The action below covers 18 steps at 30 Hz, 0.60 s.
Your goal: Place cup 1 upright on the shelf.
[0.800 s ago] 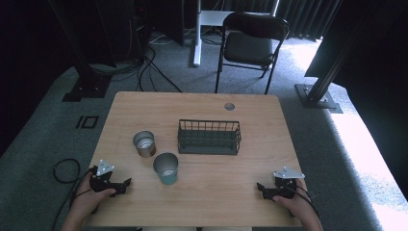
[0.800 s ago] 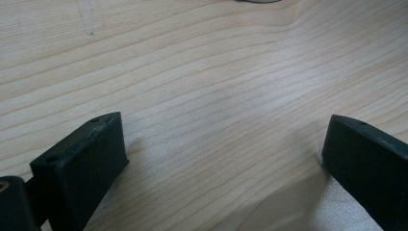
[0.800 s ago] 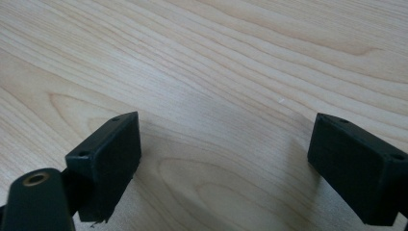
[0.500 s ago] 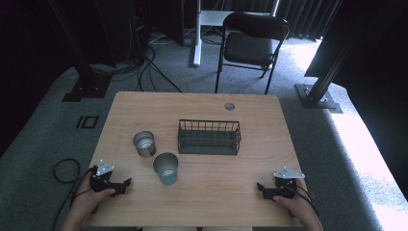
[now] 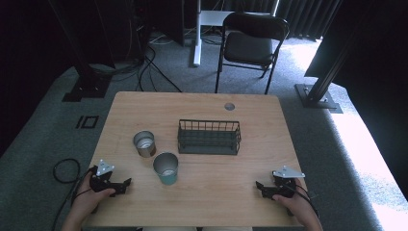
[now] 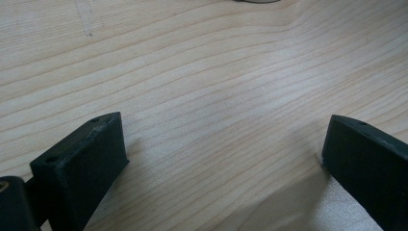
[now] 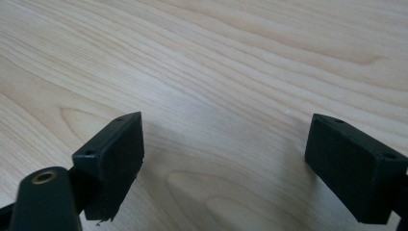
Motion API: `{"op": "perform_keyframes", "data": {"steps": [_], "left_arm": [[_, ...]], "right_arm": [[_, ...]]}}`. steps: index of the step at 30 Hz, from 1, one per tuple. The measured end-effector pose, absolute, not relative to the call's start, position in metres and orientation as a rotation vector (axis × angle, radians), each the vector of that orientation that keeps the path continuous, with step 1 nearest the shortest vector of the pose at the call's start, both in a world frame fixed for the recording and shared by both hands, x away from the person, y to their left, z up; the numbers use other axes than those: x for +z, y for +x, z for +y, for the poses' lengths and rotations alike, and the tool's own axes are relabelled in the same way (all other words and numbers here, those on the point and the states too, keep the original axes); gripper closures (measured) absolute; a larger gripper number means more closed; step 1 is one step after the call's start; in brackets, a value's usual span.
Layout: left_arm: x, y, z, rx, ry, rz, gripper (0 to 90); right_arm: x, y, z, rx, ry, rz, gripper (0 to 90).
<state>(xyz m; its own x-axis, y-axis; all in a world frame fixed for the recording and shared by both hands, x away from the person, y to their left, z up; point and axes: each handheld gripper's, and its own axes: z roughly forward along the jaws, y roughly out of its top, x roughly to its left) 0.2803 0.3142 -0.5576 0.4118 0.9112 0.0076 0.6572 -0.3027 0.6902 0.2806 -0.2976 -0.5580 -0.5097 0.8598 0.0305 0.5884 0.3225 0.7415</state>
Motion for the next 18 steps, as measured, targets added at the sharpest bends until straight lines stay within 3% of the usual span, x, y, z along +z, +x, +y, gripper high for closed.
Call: {"op": "perform_keyframes", "data": {"steps": [18], "left_arm": [[-0.558, 0.28, 0.314, 0.54, 2.062, 1.326, 2.5]], "right_arm": [[-0.548, 0.288, -0.264, 1.071, 1.16, 2.299, 12.5]]}}
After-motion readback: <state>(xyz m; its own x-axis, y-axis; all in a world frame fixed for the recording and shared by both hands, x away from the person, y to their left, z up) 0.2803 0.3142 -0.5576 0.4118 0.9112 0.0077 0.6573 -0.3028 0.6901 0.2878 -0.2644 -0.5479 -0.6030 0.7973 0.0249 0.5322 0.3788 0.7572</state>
